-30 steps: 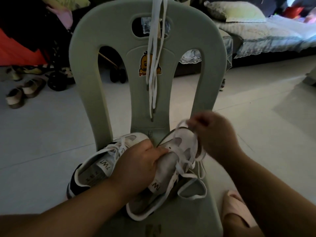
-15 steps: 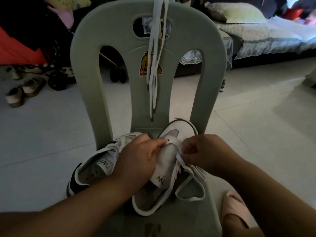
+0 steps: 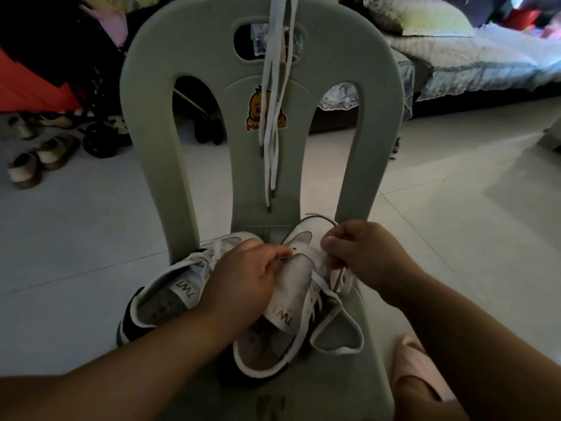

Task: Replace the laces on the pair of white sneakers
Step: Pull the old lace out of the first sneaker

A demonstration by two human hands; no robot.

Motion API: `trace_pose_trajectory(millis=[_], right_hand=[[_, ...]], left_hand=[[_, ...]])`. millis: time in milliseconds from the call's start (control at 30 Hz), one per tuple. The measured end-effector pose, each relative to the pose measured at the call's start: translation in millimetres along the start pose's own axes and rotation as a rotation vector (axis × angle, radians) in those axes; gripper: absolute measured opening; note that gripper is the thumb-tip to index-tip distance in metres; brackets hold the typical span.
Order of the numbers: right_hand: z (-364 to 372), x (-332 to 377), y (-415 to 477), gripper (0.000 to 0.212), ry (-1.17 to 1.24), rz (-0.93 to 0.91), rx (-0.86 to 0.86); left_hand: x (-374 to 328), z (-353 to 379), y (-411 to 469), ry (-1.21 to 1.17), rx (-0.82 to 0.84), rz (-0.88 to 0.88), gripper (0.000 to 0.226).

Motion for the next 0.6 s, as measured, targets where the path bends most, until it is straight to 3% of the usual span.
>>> trace_pose_trajectory(millis=[167, 267, 467, 600], right_hand=[[-15, 8, -2, 0.01, 0.146, -0.105, -0.144], [-19, 11, -5, 0.008, 0.155, -0.152, -0.143], [-11, 8, -3, 0.01, -0.035, -0.169, -0.113], [-10, -1, 2, 0.03, -0.25, -0.115, -0.106]], left_hand=[[5, 6, 3, 0.013, 0.11, -0.088, 0.031], [4, 5, 5, 0.059, 0.127, -0.109, 0.03], [-21, 8, 7, 0.248, 0.192, -0.04, 0.037], [-31, 23, 9, 0.51, 0.344, -0.131, 0.046]])
Point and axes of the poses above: each hand's wrist, its own y-axis towards the middle knuckle, its own z-axis out of the palm, x = y × z, the point moved 1 cm from there along y, towards the middle knuckle, and after that the axes turned 8 degrees about x, right-handed, at the moved point
